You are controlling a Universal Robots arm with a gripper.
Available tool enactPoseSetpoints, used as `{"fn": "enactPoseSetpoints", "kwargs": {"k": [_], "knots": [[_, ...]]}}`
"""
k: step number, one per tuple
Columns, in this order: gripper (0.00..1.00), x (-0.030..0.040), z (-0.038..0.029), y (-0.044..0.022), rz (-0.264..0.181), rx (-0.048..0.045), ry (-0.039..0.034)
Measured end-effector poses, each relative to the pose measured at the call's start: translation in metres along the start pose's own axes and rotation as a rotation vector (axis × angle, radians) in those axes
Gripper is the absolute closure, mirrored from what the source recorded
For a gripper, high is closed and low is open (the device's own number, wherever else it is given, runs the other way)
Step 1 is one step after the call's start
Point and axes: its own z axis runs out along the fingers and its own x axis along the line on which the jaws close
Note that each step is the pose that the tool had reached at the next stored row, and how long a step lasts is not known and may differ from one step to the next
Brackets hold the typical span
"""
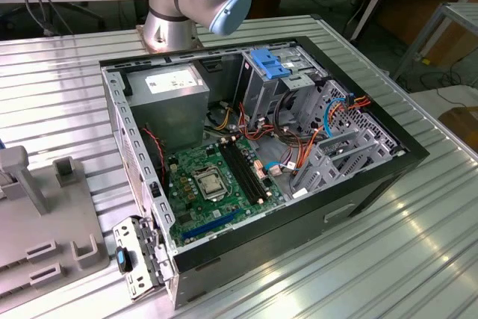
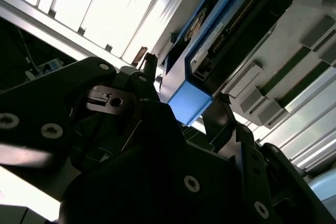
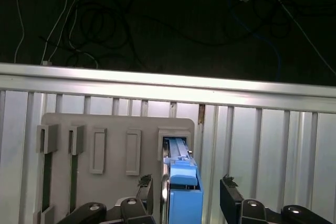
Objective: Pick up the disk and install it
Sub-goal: 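Pick up the disk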
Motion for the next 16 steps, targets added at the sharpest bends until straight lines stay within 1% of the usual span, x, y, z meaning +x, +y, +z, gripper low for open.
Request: {"fn": "enactPoseSetpoints", "kwargs": {"k": [3, 7, 9, 10, 16], "knots": [[0.38, 0.0002, 0.0004, -0.002, 0.0, 0.0, 0.0002], [0.38, 0.0001, 0.0004, -0.0023, 0.0, -0.0001, 0.0002], [0.4, 0.0002, 0.0005, -0.0023, 0.0, -0.0001, 0.0002], [0.47, 0.0002, 0.0005, -0.0023, 0.0, -0.0002, 0.0002], [0.47, 0.0035, 0.0017, -0.002, 0.0, 0.0, 0.0001]]}}
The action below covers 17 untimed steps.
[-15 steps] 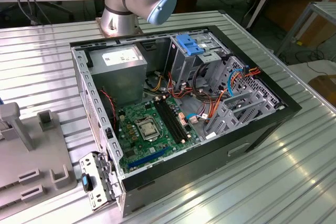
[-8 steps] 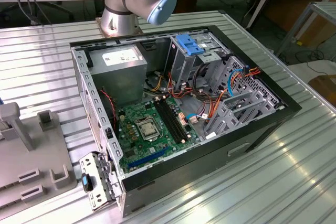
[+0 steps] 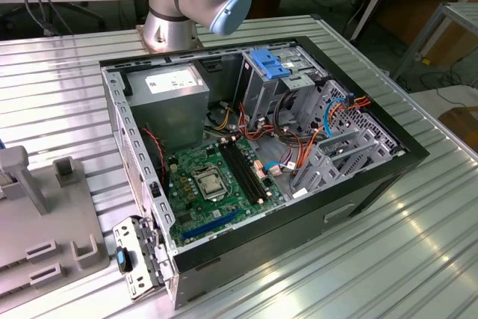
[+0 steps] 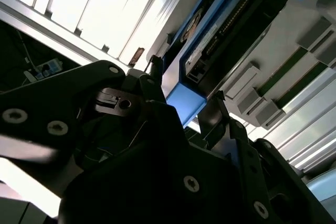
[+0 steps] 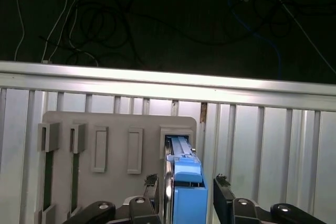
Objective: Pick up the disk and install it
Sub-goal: 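Pick up the disk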
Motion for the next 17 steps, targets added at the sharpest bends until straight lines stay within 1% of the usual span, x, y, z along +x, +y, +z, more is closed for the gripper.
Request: {"fn": "enactPoseSetpoints", "kwargs": {"k": [4, 5, 9, 13, 17], "knots": [[0.48, 0.0003, 0.0004, 0.0001, 0.0, -0.0002, 0.0], [0.55, 0.0004, 0.0006, 0.0, 0.0, -0.0001, 0.0], [0.55, 0.0023, 0.0011, 0.0002, 0.0, -0.0001, 0.0], [0.55, 0.0025, 0.0012, 0.0002, 0.001, -0.0001, 0.0001], [0.55, 0.0025, 0.0012, 0.0002, 0.023, 0.0001, 0.0001]]}}
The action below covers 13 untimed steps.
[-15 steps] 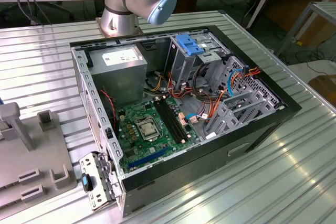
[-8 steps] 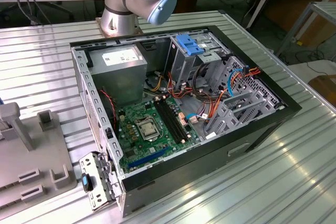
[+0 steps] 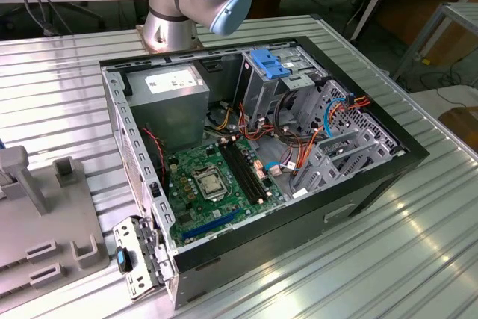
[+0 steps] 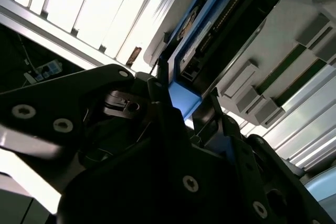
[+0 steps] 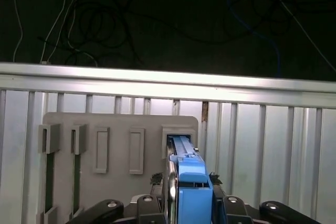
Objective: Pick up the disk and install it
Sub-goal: 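Pick up the disk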
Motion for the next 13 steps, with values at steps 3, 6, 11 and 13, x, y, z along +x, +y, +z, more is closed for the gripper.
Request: {"fn": "enactPoseSetpoints", "kwargs": {"k": [3, 6, 11, 13], "knots": [[0.55, 0.0, 0.0, 0.0, 0.002, 0.0001, 0.0], [0.55, 0.0, 0.0, 0.0, 0.003, 0.0001, 0.0], [0.63, 0.0, 0.0, 0.0, 0.004, 0.0, 0.0001], [0.63, 0.0, 0.0, 0.0, 0.004, 0.0001, 0.0001]]}}
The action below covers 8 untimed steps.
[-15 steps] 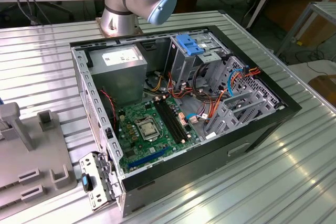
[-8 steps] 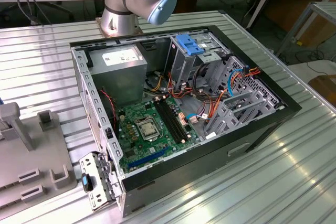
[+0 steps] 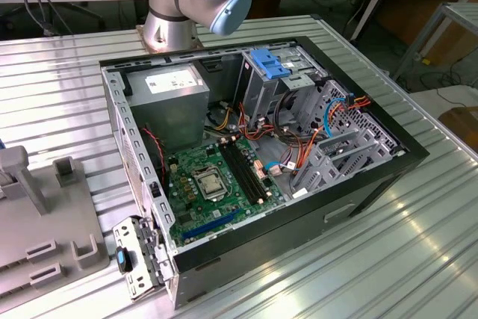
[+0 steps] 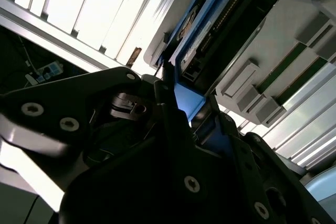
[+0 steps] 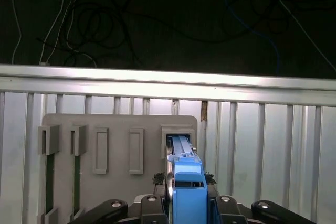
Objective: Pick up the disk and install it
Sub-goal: 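Pick up the disk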
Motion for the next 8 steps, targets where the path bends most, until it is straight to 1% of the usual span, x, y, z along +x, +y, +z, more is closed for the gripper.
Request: {"fn": "enactPoseSetpoints", "kwargs": {"k": [8], "knots": [[0.63, 0.0, 0.0, 0.0, 0.001, 0.0, 0.0]]}}
